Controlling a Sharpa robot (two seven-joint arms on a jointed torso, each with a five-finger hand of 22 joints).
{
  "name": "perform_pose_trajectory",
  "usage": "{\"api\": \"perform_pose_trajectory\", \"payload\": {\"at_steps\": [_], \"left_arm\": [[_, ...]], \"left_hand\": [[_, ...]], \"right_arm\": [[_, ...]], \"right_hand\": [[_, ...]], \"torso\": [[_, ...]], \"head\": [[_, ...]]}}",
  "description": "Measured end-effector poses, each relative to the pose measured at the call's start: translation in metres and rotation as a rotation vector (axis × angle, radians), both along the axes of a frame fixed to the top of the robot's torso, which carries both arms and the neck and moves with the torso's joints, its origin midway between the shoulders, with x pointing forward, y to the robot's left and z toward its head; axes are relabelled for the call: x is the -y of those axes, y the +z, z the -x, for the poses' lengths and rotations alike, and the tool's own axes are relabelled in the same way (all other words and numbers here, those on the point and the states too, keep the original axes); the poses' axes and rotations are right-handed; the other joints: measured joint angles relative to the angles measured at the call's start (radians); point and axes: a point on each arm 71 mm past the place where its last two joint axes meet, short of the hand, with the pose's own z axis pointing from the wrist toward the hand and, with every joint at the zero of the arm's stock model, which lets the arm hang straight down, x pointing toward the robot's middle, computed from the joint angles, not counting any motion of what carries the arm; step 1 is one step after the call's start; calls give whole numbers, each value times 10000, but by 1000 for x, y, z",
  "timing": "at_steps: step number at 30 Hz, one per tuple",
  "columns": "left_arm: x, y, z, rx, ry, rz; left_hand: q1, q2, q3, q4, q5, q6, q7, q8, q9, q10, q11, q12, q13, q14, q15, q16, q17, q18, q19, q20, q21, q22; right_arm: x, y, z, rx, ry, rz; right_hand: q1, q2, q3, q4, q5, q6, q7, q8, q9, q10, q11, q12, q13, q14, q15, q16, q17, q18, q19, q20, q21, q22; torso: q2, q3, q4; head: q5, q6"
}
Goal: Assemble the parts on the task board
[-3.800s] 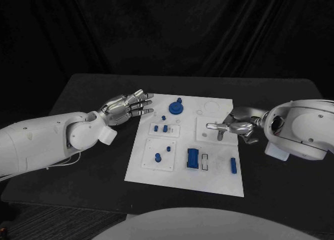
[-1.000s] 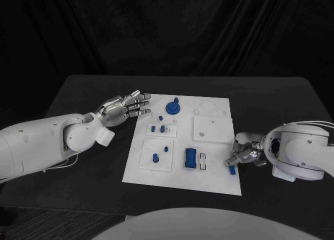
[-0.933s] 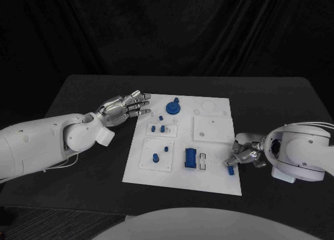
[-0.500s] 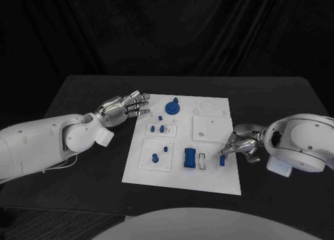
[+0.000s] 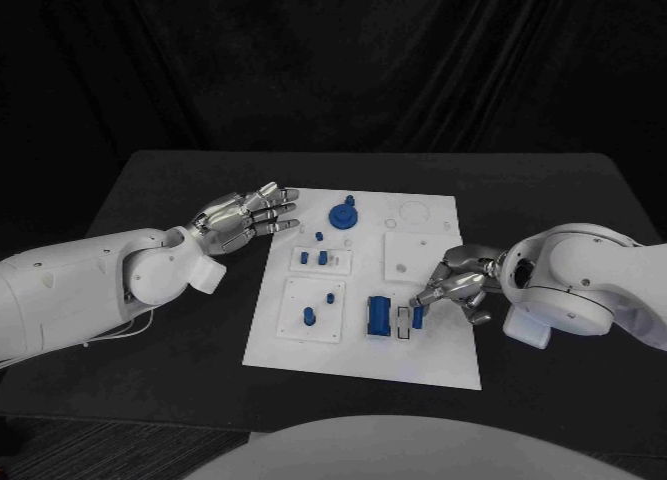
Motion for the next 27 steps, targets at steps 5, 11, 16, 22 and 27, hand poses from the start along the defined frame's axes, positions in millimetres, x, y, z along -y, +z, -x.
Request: {"api": "perform_pose_trajectory", "payload": {"at_steps": [5,11,16,22,27], "left_arm": [[1,0,0,-14,-22,-2],[1,0,0,-30,-41,-5],[1,0,0,-41,-60,-7],[2,-1,0,-51,-83,-7],[2,-1,0,-62,-86,-16]], "left_hand": [[0,0,0,0,0,0,0,0,-1,0,0,0,-1,0,0,0,0,0,0,0,0,0],[0,0,28,-28,0,0,0,0,-1,37,37,0,12,0,0,0,-1,0,0,0,0,0],[0,0,28,-28,0,0,0,0,-1,37,36,0,12,0,0,0,-1,0,0,0,0,1],[0,0,28,-28,0,0,0,-1,-1,36,36,-1,11,0,0,0,-1,-1,0,0,0,1],[0,0,28,-28,0,0,0,-1,-1,36,36,-1,11,0,0,0,-1,0,0,0,0,1]], "right_arm": [[-4,-10,1,-221,-24,-81],[-5,-15,0,-330,-59,-98],[-7,-17,1,-323,-2,-62],[-8,-19,1,-268,47,13],[-10,-21,1,-251,85,71]], "right_hand": [[0,0,1,0,-113,-69,4,-1,28,-16,15,0,0,0,1,0,0,0,-27,-27,-6,0],[-12,-12,29,-29,-350,-107,37,97,78,-16,15,0,3,0,2,0,0,-2,-27,-27,-6,-1],[-11,-10,178,-178,-571,-170,-6,155,110,-17,16,0,8,0,4,0,0,-1,-27,-27,-6,-1],[-47,28,206,-205,-696,-197,19,215,162,-17,17,0,7,0,6,-39,0,-1,-27,-27,-57,-1],[-44,32,206,-206,-848,-254,6,269,173,-18,18,0,7,-1,7,-39,0,-1,-40,-12,-57,-2]], "torso": [[0,0,0],[1,0,0],[0,1,0],[1,2,0],[1,2,0]], "head": [[-9,0],[1,0],[-23,0],[-39,0],[-12,0]]}}
